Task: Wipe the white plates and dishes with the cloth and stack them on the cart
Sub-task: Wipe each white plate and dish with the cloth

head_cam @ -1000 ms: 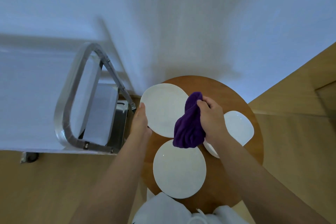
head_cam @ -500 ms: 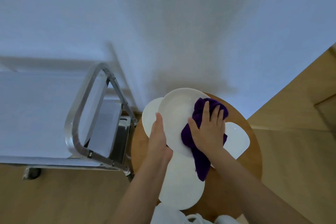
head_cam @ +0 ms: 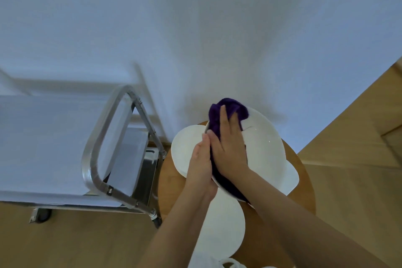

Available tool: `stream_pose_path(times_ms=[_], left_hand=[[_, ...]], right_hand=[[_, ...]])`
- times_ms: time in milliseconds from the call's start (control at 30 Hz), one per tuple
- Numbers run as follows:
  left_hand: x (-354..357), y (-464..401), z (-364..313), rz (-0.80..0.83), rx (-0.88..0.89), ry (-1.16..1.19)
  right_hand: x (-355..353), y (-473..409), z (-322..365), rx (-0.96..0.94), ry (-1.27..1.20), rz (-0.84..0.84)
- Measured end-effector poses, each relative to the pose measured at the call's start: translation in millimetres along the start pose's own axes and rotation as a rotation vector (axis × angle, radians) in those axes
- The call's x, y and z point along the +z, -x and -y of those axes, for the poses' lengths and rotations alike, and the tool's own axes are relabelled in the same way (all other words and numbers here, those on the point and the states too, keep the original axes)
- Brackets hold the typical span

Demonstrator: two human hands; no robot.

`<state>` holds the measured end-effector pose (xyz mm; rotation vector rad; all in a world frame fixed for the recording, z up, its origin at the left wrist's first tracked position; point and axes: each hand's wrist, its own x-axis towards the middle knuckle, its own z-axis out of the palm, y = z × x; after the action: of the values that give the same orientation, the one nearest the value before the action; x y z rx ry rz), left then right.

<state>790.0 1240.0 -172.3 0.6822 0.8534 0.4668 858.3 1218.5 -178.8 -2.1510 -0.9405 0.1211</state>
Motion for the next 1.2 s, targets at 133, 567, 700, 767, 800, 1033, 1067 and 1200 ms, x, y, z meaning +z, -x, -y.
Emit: stream_pose_path(times_ms=[133, 567, 700, 767, 800, 1033, 1067, 1200], left_hand=[[-4, -5, -8, 0.078, -0.026, 0.181], [-32, -2, -41, -0.004, 0.072, -0.075], [-30, 5, -39, 0.035, 0.105, -0.121], [-28, 6, -42, 0.044, 0.138, -0.164], [-26, 6, -43, 0.046, 0.146, -0.196], [-14, 3, -47, 0.010, 0.141, -0.402], [-11, 3, -47, 0.007, 0.140, -0.401], [-7, 3, -52, 0.006, 0.121, -0.292]], right_hand=[[13, 15, 5, -0.074, -0.036, 0.148], [-26, 42, -72, -0.183, 0.340, 0.344], [-27, 29, -72, -0.104, 0.416, 0.148], [-27, 21, -65, -0.089, 0.409, 0.064], [-26, 17, -62, -0.074, 0.394, 0.040], [-17, 2, -25, -0.009, 0.070, 0.046], [-16, 4, -16, -0.027, 0.010, 0.058], [-10, 21, 12, -0.193, -0.179, 0.253]])
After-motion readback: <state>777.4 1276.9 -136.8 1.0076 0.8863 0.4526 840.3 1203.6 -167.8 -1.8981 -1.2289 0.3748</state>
